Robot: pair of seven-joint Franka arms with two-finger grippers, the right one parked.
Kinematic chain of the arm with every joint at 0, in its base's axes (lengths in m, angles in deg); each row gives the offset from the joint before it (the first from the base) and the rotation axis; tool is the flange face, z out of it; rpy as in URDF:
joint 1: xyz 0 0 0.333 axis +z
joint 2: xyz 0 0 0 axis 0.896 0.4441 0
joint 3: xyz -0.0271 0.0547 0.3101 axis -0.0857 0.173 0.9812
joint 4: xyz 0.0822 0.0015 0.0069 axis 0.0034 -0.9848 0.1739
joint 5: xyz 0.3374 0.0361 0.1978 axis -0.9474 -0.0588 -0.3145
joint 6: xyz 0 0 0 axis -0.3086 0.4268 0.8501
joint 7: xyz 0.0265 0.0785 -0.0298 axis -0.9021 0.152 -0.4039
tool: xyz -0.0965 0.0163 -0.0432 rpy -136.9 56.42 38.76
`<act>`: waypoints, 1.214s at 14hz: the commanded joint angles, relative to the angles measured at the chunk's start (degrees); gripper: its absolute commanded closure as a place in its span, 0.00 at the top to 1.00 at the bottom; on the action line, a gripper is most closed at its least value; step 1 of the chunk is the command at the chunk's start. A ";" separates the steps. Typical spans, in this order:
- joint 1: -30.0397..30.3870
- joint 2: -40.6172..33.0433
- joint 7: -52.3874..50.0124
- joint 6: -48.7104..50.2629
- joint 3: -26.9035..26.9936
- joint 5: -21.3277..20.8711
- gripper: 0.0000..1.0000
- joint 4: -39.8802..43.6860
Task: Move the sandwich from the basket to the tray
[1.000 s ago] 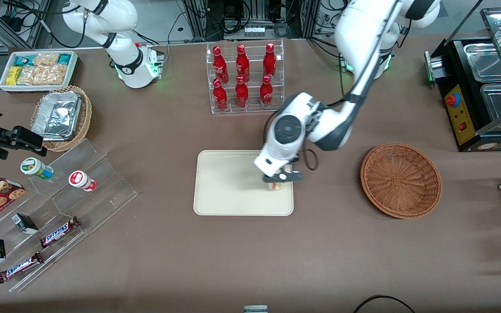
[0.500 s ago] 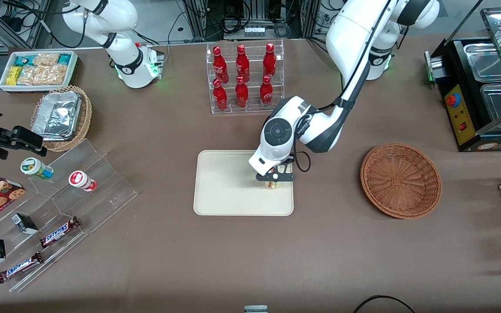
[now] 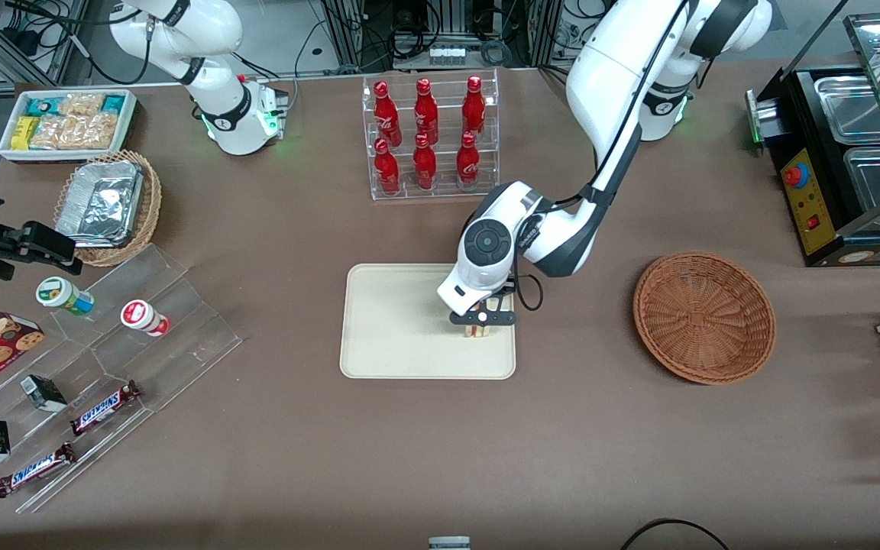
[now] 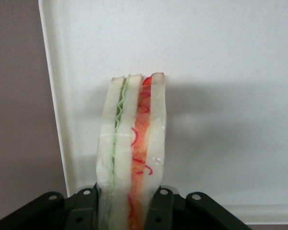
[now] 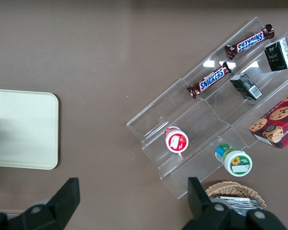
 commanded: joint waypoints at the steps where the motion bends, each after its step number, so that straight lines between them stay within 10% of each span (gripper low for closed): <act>1: -0.01 1.77 -0.10 0.03 0.07 -0.59 0.46 2.33; 7: 0.34 -0.59 -2.20 0.73 0.34 -0.50 0.99 3.29; 17: 15.79 -26.32 -0.64 21.74 0.78 -3.38 1.00 -2.75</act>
